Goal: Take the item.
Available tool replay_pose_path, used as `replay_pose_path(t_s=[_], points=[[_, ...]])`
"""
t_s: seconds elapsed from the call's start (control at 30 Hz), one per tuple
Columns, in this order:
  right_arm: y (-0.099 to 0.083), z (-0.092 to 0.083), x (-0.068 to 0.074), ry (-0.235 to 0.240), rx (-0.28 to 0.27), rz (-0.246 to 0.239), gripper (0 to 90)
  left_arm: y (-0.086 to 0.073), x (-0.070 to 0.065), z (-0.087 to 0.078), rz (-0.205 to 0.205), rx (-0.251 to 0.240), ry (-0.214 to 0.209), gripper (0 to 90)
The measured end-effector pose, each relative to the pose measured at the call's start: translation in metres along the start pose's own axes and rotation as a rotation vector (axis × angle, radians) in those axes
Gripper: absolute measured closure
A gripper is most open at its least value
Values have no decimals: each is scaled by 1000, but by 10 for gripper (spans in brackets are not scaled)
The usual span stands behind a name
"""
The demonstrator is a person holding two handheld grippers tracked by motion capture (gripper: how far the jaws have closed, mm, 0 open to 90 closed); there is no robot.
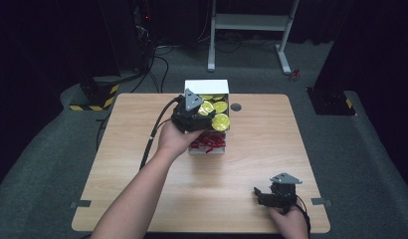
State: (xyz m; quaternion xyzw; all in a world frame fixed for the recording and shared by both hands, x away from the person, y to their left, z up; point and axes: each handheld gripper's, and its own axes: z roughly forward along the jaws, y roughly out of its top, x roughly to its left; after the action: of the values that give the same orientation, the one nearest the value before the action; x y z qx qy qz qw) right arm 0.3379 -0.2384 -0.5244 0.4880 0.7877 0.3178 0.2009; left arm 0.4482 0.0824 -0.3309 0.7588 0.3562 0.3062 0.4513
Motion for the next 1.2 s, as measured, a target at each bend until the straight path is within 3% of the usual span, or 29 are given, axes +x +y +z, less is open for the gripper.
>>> replay_pose_path(t_s=[0.17, 0.6, 1.2], points=[[0, 0, 0, 1, 0, -1, 101, -1, -1, 0, 5, -2, 14, 375], [0, 0, 0, 1, 0, -1, 101, -2, 0, -2, -24, -20, -4, 379], [0, 0, 0, 2, 1, 1, 101, -2, 11, -14, -88, -58, -29, 380]])
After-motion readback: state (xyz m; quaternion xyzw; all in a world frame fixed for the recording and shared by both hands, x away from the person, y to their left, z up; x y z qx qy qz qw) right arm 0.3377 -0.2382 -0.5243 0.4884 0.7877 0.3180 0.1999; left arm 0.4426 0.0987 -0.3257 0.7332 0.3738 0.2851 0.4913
